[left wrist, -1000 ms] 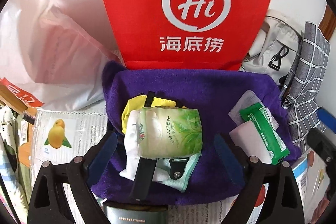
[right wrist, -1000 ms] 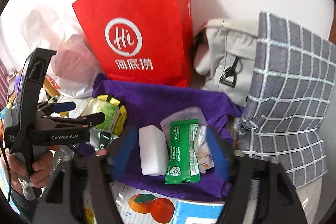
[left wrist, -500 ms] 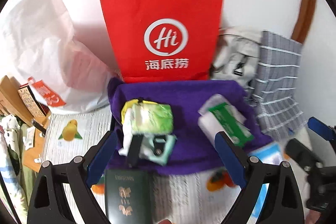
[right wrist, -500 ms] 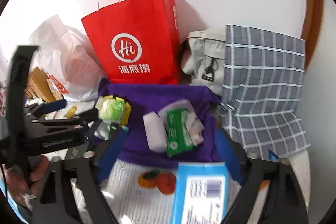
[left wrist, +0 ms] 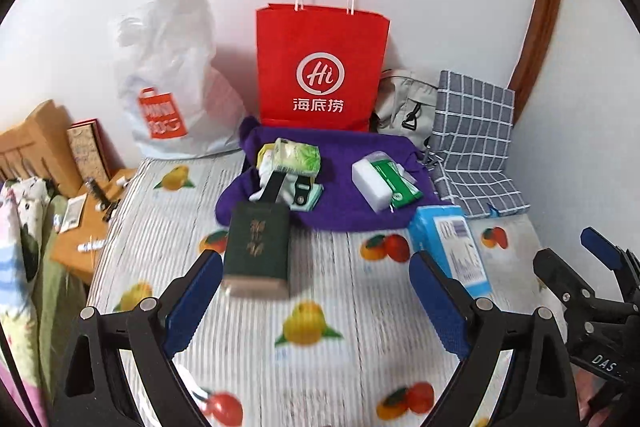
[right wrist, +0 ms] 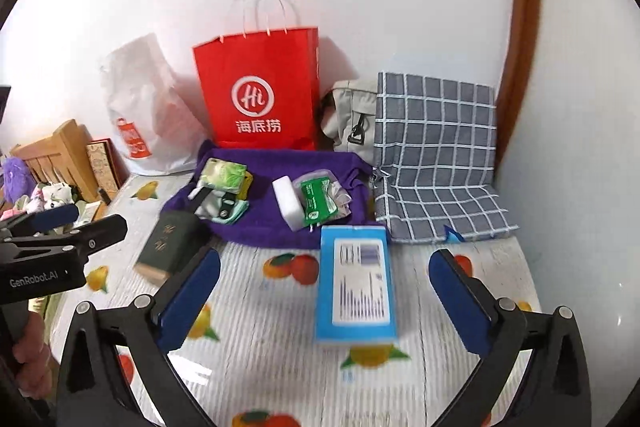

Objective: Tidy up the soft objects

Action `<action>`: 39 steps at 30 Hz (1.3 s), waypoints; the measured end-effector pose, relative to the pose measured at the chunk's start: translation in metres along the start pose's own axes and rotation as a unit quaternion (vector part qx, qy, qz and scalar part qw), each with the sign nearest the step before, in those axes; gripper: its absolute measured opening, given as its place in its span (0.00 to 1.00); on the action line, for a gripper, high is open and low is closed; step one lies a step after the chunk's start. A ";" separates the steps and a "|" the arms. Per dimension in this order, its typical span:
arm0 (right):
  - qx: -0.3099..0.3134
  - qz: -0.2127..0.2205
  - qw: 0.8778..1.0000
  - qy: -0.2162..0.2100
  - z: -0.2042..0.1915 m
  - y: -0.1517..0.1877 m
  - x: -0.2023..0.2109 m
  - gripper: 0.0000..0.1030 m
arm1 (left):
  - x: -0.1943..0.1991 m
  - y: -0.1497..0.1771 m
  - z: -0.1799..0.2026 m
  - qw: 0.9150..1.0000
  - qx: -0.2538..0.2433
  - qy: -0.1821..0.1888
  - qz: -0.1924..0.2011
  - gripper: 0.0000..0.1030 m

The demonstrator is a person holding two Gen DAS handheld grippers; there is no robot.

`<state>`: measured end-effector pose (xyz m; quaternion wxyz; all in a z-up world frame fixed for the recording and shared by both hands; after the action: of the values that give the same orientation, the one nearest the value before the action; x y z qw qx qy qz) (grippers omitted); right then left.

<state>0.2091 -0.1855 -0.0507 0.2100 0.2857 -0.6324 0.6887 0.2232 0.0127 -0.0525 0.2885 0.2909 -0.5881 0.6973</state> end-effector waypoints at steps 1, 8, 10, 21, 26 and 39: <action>0.000 0.002 1.000 -0.001 -0.001 0.005 0.010 1.00 | 0.010 0.006 0.000 1.000 -0.001 -0.001 0.004 0.92; -0.017 0.016 1.000 -0.002 -0.004 0.037 0.068 1.00 | 0.073 0.046 0.005 0.999 -0.023 -0.022 0.041 0.92; -0.017 0.021 1.000 0.001 -0.005 0.045 0.082 1.00 | 0.088 0.055 0.006 0.998 -0.022 -0.016 0.050 0.92; -0.017 0.043 0.999 -0.003 -0.011 0.074 0.136 1.00 | 0.130 0.087 0.002 0.995 -0.016 -0.052 0.082 0.94; -0.021 0.045 0.999 -0.001 -0.011 0.080 0.141 1.00 | 0.139 0.090 0.003 0.995 -0.014 -0.045 0.087 0.94; -0.017 0.048 0.999 0.000 -0.011 0.084 0.145 1.00 | 0.145 0.090 0.004 0.995 -0.012 -0.048 0.091 0.94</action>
<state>0.0444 -0.1947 -0.0181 0.1816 0.2517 -0.6567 0.6873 0.0602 0.0042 -0.0031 0.1989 0.2664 -0.6337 0.6985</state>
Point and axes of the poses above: each gripper's, at about its wrist camera, not at the fingertips, and x roughly against the way its jaws point, z to its right, y to its underside, the point moved 4 cm from there along -x, roughly the way its jaws point, and after that the axes turned 5 degrees about x, right-handed, at the moved point
